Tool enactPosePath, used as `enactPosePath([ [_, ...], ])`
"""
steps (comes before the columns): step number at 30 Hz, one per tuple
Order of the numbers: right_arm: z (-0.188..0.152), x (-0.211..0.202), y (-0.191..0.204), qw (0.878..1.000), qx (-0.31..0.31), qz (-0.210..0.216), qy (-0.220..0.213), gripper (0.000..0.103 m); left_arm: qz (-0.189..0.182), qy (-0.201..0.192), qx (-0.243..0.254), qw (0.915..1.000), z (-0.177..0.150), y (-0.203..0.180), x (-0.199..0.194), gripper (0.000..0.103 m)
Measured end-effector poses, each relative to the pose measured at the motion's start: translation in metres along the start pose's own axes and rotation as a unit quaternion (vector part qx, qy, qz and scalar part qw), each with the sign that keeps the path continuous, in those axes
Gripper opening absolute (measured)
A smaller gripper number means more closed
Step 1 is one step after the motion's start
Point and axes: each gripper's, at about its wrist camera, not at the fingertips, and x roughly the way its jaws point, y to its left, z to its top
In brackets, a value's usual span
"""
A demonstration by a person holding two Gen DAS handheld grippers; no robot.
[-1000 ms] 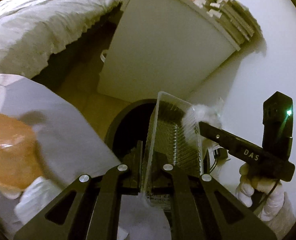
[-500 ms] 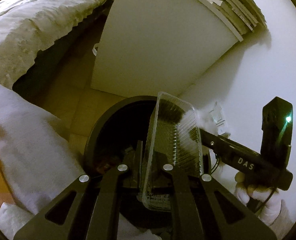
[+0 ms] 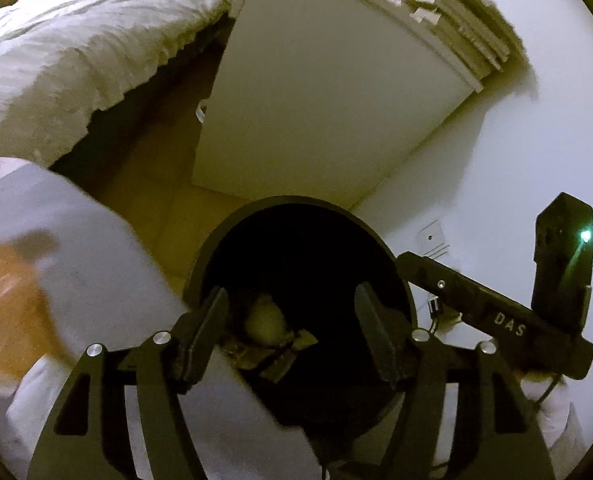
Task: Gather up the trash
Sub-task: 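Move both open tools back over the table, then grasp the small brown figurine with the right tool while the left tool grasps the red Wangzai milk box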
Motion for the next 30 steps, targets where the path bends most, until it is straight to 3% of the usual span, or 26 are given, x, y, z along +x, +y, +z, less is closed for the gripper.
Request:
enactPosePath([
  [7,-0.014,-0.041,0.071,0.997,-0.066,0.028,-0.016,0.062,0.009,-0.065,-0.013,0.9977,-0.033,0.027,-0.088,0.075],
  [9,-0.018,-0.057,0.104,0.994,-0.099,0.043,-0.026,0.069,0.022,-0.085,-0.017,0.9959,-0.043,0.041,-0.114,0.079],
  [13,-0.032,-0.078,0.175,0.982,-0.171,0.075,-0.036,0.072,0.075,-0.131,-0.042,0.9876,-0.073,0.087,-0.179,0.083],
  [17,-0.056,-0.084,0.250,0.963,-0.244,0.117,-0.016,0.073,0.134,-0.159,-0.090,0.9741,-0.117,0.146,-0.229,0.089],
  [23,-0.080,-0.058,0.346,0.939,-0.302,0.161,0.025,0.080,0.209,-0.154,-0.169,0.9507,-0.168,0.221,-0.248,0.095],
  [26,-0.090,-0.022,0.391,0.931,-0.322,0.166,0.056,0.080,0.224,-0.145,-0.193,0.9442,-0.176,0.240,-0.240,0.095],
  [30,-0.095,0.036,0.438,0.928,-0.316,0.169,0.102,0.080,0.238,-0.142,-0.190,0.9418,-0.175,0.248,-0.231,0.095],
])
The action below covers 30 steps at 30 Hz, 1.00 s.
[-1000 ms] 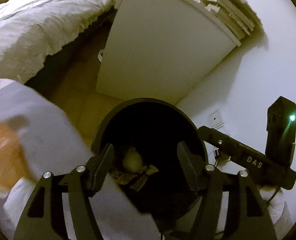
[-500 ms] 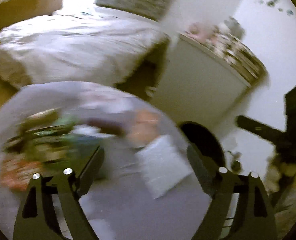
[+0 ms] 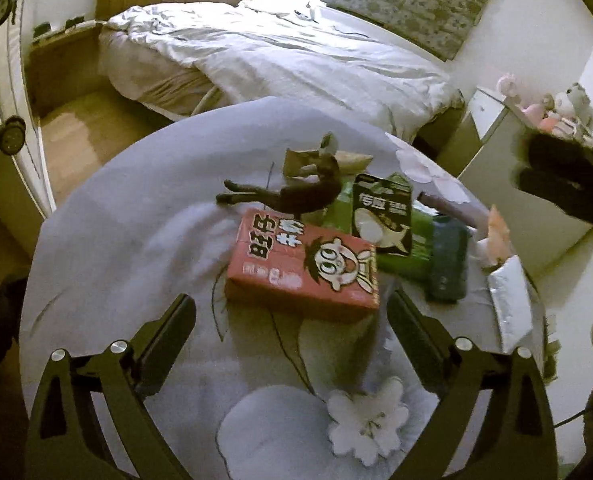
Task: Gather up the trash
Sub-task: 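Grasp the small brown figurine with the right tool while the left tool grasps the red Wangzai milk box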
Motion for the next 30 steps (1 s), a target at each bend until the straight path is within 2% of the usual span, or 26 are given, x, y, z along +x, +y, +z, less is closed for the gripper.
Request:
enactPosePath([
  [5,0.025,0.067,0.012,0.999,0.021,0.012,0.032,0.080,0.012,0.005,0.010,0.9999,0.001,0.006,0.012,0.095],
  [9,0.031,0.100,0.017,0.999,0.019,0.008,0.049,0.078,0.014,-0.007,0.011,0.9998,0.000,0.004,0.013,0.096],
  [15,0.033,0.129,0.027,0.997,-0.010,-0.023,0.068,0.056,0.010,-0.011,0.011,0.9998,0.007,0.004,0.017,0.096],
  [21,0.029,0.130,0.023,0.998,-0.008,-0.021,0.064,0.032,0.014,-0.015,0.018,0.9996,0.004,-0.001,0.015,0.096],
  [23,0.026,0.125,0.024,0.998,-0.012,-0.016,0.059,0.020,0.017,-0.016,0.022,0.9995,0.002,-0.003,0.014,0.096],
  [25,0.025,0.118,0.023,0.999,-0.010,-0.014,0.047,0.017,0.019,-0.017,0.025,0.9994,-0.001,-0.010,0.012,0.096],
  [30,0.028,0.072,0.009,1.000,0.010,-0.012,-0.025,0.015,0.025,-0.021,0.034,0.9989,-0.007,-0.016,0.006,0.096],
])
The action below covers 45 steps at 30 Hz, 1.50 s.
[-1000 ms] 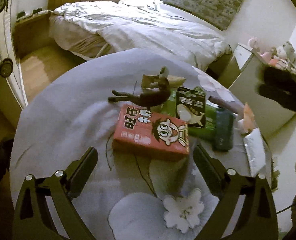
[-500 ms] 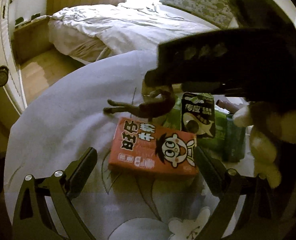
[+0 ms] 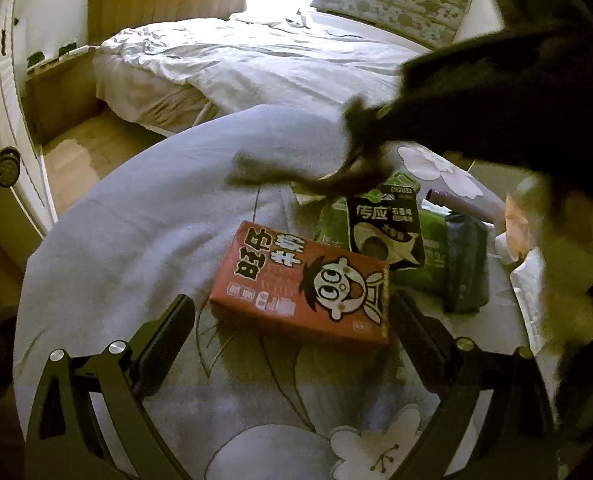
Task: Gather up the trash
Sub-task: 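Grasp the small brown figurine with the right tool while the left tool grasps the red Wangzai milk box, then carry the figurine and milk box over the black bin and open both tools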
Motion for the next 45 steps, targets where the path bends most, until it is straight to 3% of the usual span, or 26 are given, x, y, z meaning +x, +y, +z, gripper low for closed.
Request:
enactPosePath([
  [4,0.001,-0.042,-0.013,0.999,0.007,-0.005,-0.042,0.015,0.003,-0.002,0.011,0.9999,-0.001,-0.003,0.001,0.096],
  [8,-0.004,-0.068,-0.024,0.999,0.006,-0.009,-0.052,0.015,0.024,0.032,0.029,0.9988,0.000,-0.006,0.018,0.097],
  [11,-0.009,-0.081,-0.031,0.998,0.004,-0.012,-0.055,0.015,0.023,0.022,0.040,0.9987,0.000,-0.009,0.013,0.096],
  [13,-0.016,-0.088,-0.036,0.998,0.006,-0.012,-0.054,0.015,0.012,0.013,0.039,0.9991,0.000,-0.007,0.010,0.091],
  [20,-0.035,-0.110,-0.051,0.999,0.008,-0.007,-0.048,0.015,-0.020,0.003,0.002,0.9998,0.005,0.007,-0.005,0.090],
  [27,-0.058,-0.153,-0.086,0.998,0.002,-0.029,-0.053,0.015,-0.082,-0.034,0.016,0.9960,0.022,-0.019,-0.052,0.090],
  [36,-0.080,-0.208,-0.180,0.991,0.048,-0.102,-0.077,0.015,-0.203,-0.020,0.073,0.9763,0.056,-0.129,-0.051,0.090],
  [45,-0.130,-0.227,-0.297,0.971,0.125,-0.192,-0.060,0.015,-0.283,0.050,0.129,0.9492,0.059,-0.259,0.015,0.090],
])
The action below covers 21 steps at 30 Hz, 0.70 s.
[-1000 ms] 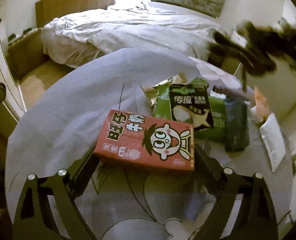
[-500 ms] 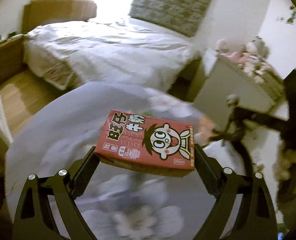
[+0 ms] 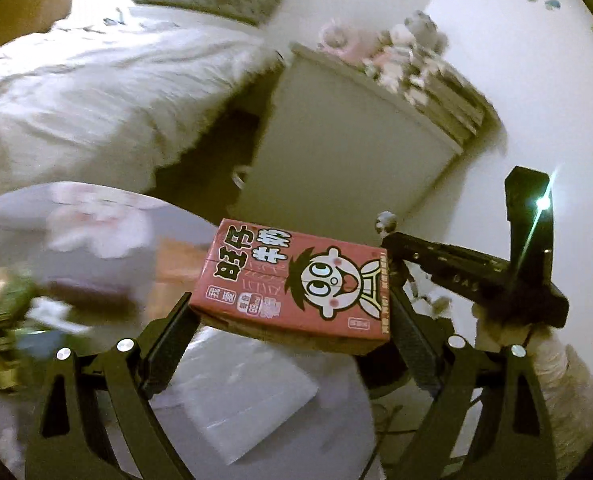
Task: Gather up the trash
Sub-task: 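Carry the figurine and milk box over the black bin and open both tools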
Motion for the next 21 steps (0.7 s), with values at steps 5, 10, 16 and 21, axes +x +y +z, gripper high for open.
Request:
enactPosePath([
  [5,-0.020,0.026,-0.053,0.998,0.040,-0.037,0.030,0.015,-0.028,0.038,0.011,0.9988,0.003,-0.027,0.050,0.090],
  [10,-0.038,0.046,-0.086,0.995,0.067,-0.058,0.052,0.015,-0.038,0.073,0.034,0.9960,0.003,-0.050,0.089,0.090],
  [16,-0.049,0.061,-0.102,0.992,0.086,-0.060,0.068,0.015,-0.046,0.097,0.042,0.9934,-0.001,-0.062,0.111,0.090],
  [21,-0.050,0.069,-0.102,0.991,0.095,-0.059,0.074,0.015,-0.045,0.105,0.041,0.9926,-0.002,-0.064,0.120,0.090],
])
